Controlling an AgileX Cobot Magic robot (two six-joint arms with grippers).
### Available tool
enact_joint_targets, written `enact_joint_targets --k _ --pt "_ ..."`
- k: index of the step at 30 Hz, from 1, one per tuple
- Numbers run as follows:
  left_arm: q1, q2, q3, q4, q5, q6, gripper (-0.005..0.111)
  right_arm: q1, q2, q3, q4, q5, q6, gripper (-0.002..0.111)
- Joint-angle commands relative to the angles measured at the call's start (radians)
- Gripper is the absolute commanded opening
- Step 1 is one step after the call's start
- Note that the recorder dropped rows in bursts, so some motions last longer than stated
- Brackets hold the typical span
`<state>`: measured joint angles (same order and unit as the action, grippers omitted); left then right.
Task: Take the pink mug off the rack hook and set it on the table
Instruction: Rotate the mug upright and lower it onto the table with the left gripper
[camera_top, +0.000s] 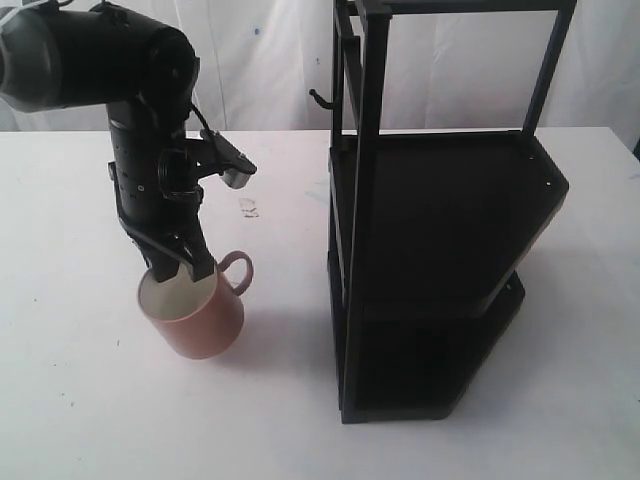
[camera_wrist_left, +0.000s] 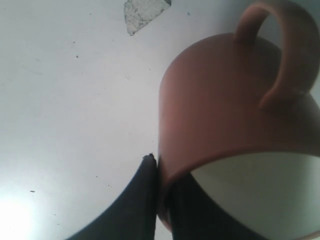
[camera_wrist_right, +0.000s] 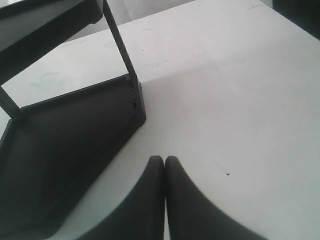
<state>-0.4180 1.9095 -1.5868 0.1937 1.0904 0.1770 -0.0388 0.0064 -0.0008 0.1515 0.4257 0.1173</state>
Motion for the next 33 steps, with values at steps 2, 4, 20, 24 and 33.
enact_joint_targets --k 2,4,20,24,33 --pt "-0.001 -0.002 0.005 -0.01 0.001 0.006 0.0 -0.002 -0.006 0.001 -0.01 -0.005 0.001 0.0" --pt "-0.001 0.004 0.005 -0.01 0.005 0.013 0.0 -0.002 -0.006 0.001 -0.01 -0.005 0.001 0.0" --pt "-0.001 0.024 0.005 -0.01 -0.002 0.02 0.0 -0.002 -0.006 0.001 -0.01 -0.005 0.001 0.0" --pt "-0.001 0.026 0.005 -0.01 -0.004 0.0 0.0 -0.002 -0.006 0.001 -0.01 -0.005 0.001 0.0" --pt "-0.001 0.039 0.005 -0.014 0.002 -0.022 0.006 -0.002 -0.006 0.001 -0.01 -0.005 0.001 0.0"
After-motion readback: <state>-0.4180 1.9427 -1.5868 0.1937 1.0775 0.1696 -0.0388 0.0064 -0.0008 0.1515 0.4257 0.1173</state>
